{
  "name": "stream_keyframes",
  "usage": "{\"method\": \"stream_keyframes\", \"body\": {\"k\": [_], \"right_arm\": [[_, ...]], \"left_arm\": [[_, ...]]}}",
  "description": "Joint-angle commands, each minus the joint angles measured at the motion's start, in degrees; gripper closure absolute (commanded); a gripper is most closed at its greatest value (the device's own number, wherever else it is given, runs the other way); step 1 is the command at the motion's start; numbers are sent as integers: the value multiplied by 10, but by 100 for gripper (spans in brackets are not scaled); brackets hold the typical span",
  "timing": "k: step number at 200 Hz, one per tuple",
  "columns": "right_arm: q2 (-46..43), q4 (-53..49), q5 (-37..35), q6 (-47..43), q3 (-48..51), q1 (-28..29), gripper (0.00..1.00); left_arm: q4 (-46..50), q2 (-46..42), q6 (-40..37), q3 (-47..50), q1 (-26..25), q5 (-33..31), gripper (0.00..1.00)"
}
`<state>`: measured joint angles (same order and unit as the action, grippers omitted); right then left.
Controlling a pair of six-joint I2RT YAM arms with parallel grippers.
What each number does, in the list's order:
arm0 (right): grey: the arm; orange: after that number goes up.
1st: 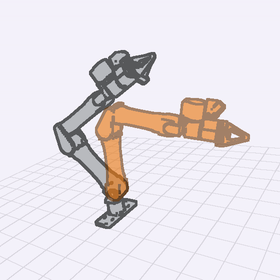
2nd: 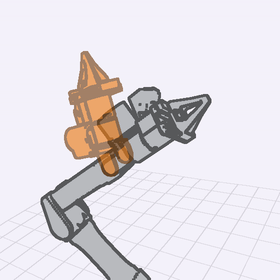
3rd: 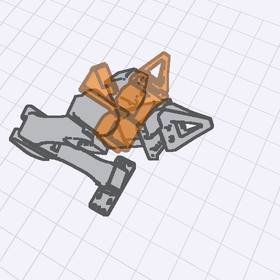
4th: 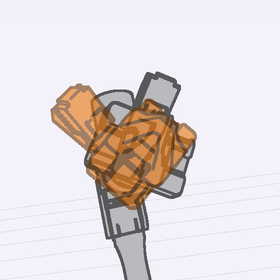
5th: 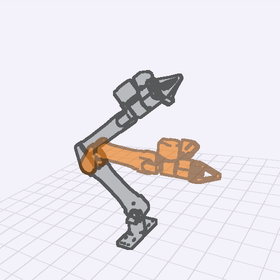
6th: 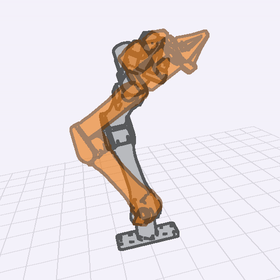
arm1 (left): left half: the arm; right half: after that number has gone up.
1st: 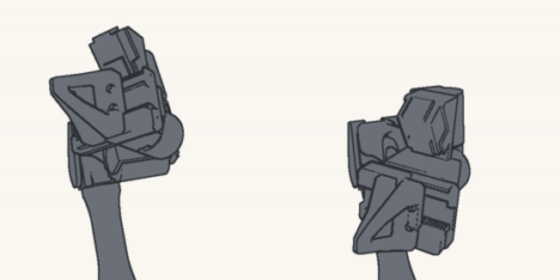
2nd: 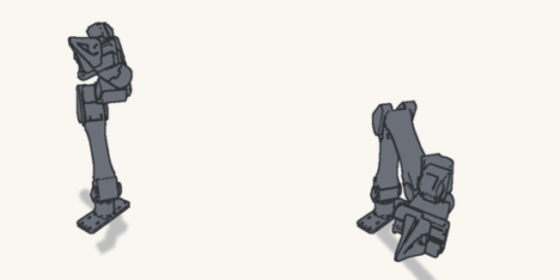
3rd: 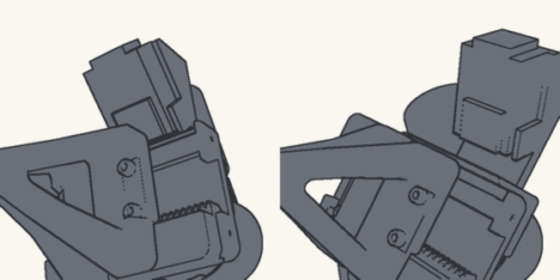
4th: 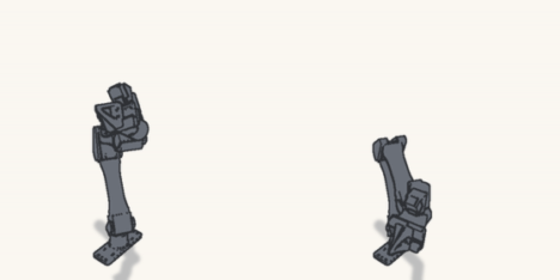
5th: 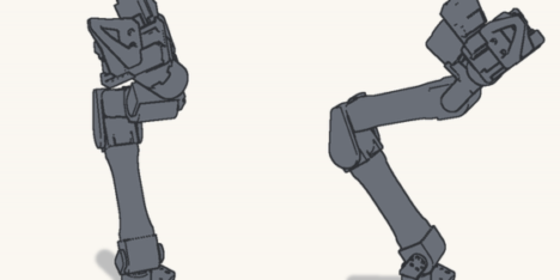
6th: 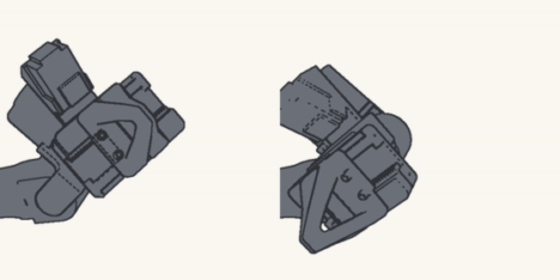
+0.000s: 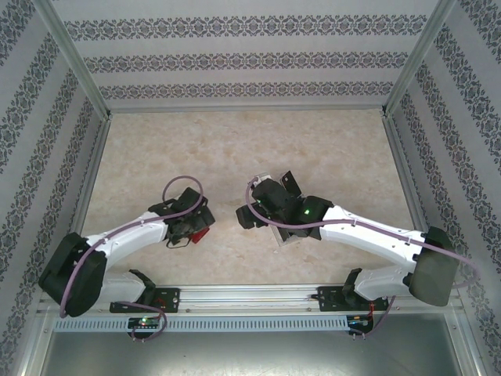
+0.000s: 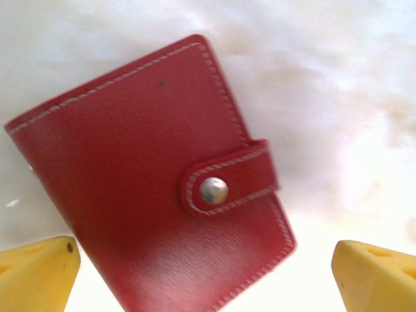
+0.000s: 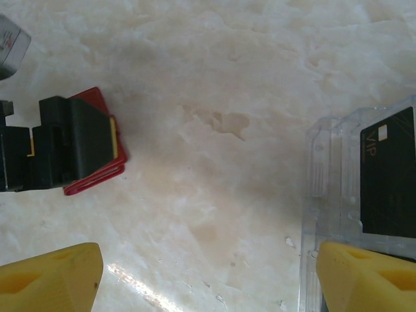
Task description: Put the credit cards into the card holder
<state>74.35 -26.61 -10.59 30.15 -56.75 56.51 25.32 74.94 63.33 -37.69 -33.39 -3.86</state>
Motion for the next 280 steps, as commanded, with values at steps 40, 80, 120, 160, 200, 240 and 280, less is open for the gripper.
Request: {"method": "stream_keyframes", "body": {"k": [40,80,120,160,200,240,280], "right_arm": [[-11,-38,-19,12,-1,1,16],[59,-56,17,-16,-52,7,21],[224,-97,47,-69,-195,21,36],[428,-206,45,-141,-429,54,47],[573,-300,22,-184,-607,75,53],[634,-325,25,-188,-678,77,56],[665,-330,16,-188,-704,72,56]], "left_arm": [[-44,68,11,-92,-48,-23,0],[-1,-14,-21,-64,52,-23,0],[17,-69,-74,-34,217,50,0],[15,-57,-110,-29,317,107,0],[-8,-21,-126,-36,391,158,0],[-22,-1,-128,-47,410,187,0],[-36,4,-121,-44,414,203,0]]}}
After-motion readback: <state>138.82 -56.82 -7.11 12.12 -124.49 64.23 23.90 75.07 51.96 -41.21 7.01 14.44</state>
